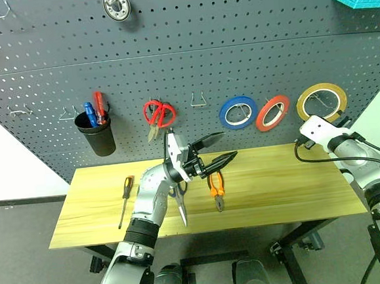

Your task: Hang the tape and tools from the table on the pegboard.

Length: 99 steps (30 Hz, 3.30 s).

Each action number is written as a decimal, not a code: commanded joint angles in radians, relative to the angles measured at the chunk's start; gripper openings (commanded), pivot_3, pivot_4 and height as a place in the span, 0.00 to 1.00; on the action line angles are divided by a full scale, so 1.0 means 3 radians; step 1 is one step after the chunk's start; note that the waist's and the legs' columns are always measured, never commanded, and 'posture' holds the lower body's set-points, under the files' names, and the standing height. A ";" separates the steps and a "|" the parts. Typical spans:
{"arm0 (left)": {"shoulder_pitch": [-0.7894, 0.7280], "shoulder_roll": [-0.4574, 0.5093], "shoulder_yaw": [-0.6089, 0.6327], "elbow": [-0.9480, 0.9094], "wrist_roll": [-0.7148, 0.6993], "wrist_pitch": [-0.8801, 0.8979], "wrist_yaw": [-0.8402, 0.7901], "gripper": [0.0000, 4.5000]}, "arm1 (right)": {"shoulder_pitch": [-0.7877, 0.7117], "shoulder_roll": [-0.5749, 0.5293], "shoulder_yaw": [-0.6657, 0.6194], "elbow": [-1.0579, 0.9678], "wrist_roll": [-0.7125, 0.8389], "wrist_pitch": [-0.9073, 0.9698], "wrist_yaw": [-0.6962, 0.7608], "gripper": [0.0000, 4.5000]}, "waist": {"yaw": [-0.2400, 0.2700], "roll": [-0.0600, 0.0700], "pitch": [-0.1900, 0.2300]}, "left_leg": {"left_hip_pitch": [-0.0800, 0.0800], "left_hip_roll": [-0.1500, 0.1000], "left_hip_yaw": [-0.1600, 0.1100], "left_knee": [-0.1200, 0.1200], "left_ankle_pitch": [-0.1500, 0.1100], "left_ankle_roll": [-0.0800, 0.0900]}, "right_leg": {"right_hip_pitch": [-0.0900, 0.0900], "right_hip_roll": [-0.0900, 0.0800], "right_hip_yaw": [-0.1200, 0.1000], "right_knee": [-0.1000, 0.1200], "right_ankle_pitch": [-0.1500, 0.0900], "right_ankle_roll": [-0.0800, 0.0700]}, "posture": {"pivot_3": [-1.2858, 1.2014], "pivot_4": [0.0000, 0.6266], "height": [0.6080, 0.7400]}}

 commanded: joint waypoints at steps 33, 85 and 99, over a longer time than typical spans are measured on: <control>-0.0366 0.0667 -0.0008 0.0905 0.1014 0.0363 0.1100 0.72 | 0.1393 0.0542 0.0247 -0.2273 0.0826 0.0664 0.1363 0.86 | -0.0114 -0.0005 0.0004 | 0.0005 0.0000 -0.0002 0.0016 -0.0001 0.0000 | 0.0002 0.0001 0.0004 0.0019 -0.0007 0.0023 | 0.44 0.05 1.00; 0.0856 0.1589 0.0430 0.0367 0.0973 0.0542 0.0986 0.72 | -0.0534 0.2769 -0.0080 0.0233 0.0869 0.3239 -0.0247 0.46 | -0.0085 0.0033 0.0140 | 0.0055 -0.0009 -0.0114 -0.0059 0.0000 -0.0003 | -0.0129 0.0137 0.0162 0.0095 0.0021 -0.0061 | 0.48 0.16 1.00; 0.1090 0.1433 0.0789 -0.0111 0.0440 0.0185 0.0900 0.72 | 0.0066 0.2251 0.0708 -0.1220 0.0422 0.2540 0.0638 0.46 | -0.0078 0.0031 0.0142 | 0.0049 -0.0001 -0.0116 -0.0066 -0.0001 -0.0005 | -0.0149 0.0154 0.0175 0.0100 0.0024 -0.0074 | 0.48 0.13 1.00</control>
